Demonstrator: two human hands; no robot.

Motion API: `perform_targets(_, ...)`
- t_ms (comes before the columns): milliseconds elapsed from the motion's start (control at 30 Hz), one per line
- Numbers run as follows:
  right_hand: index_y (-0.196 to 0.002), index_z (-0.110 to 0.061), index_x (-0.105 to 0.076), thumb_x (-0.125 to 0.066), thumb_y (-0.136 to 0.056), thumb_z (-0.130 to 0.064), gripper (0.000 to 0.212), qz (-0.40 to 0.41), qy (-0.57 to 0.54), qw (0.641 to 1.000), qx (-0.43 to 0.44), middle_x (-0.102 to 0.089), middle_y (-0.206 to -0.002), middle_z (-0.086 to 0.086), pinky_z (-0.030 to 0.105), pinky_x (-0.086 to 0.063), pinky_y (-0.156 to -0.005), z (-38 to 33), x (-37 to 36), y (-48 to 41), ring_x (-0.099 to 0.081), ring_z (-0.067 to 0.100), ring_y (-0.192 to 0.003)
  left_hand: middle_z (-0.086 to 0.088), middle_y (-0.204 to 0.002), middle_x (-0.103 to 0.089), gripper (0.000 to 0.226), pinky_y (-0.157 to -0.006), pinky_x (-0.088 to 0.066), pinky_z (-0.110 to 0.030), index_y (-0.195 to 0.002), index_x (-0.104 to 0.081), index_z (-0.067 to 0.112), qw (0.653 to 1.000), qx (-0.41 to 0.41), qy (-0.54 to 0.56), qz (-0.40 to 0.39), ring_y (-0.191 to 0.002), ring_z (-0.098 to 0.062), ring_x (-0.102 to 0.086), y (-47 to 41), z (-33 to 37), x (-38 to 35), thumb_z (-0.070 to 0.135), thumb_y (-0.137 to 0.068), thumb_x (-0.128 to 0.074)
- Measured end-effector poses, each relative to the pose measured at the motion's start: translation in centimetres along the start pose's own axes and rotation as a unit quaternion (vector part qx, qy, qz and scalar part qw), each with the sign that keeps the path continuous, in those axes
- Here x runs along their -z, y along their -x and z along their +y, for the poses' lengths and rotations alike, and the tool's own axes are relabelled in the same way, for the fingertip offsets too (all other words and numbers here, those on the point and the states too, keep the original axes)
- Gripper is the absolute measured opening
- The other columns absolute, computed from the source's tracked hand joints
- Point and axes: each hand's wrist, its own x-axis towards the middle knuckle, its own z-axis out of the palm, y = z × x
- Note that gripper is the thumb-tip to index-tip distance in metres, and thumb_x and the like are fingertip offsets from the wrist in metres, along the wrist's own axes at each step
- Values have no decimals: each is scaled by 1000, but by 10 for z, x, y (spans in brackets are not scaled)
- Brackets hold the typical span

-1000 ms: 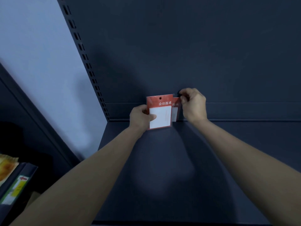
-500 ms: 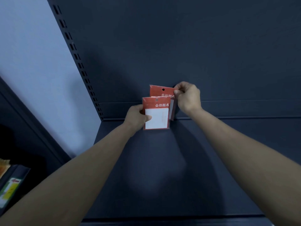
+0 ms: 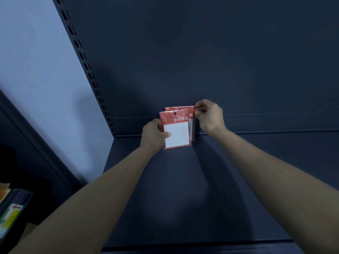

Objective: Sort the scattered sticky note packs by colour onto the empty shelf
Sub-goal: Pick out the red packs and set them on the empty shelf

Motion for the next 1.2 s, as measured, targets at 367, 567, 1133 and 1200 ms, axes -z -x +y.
perform_targets(367, -107, -2, -61, -39, -88, 11, 32, 13, 16, 1000, -17, -64, -95, 11, 29, -53, -87, 1, 5, 3, -61, 20, -85, -3, -81, -56, 32, -67, -46, -32, -91, -44, 10, 998, -10, -58, 17, -75, -20, -56, -8, 4, -11, 10, -79, -73)
perform_targets(567, -115, -3, -58, -43, -91, 4, 29, 14, 46, 999, -22, -65, -106, 10, 18, -45, -83, 0, 10, 10, -62, 22, -100, -6, -88, -58, 35, -64, -43, -26, -98, -44, 7, 998, -1, -65, -4, -76, -17, -56, -2, 1, -13, 9, -79, -73)
perform_targets(1133, -129, -11, -48, -52, -93, -32, 42, -87, 417, 844, 326, -47, -133, 9, 39, -28, -102, -150, 38, 78, -36, 29, -126, -9, -116, -55, 32, -89, -45, -42, -120, -49, 11, 927, -157, -329, 93, -105, -28, -53, 94, 101, 120, 16, -89, -58)
perform_targets(1200, -131, -12, -47, -54, -92, -35, 46, -93, 407, 824, 382, -44, -135, 8, 39, -25, -105, -181, 40, 99, -34, 28, -127, -8, -118, -54, 33, -90, -44, -42, -122, -47, 13, 905, -139, -377, 138, -107, -27, -52, 131, 111, 151, 17, -90, -57)
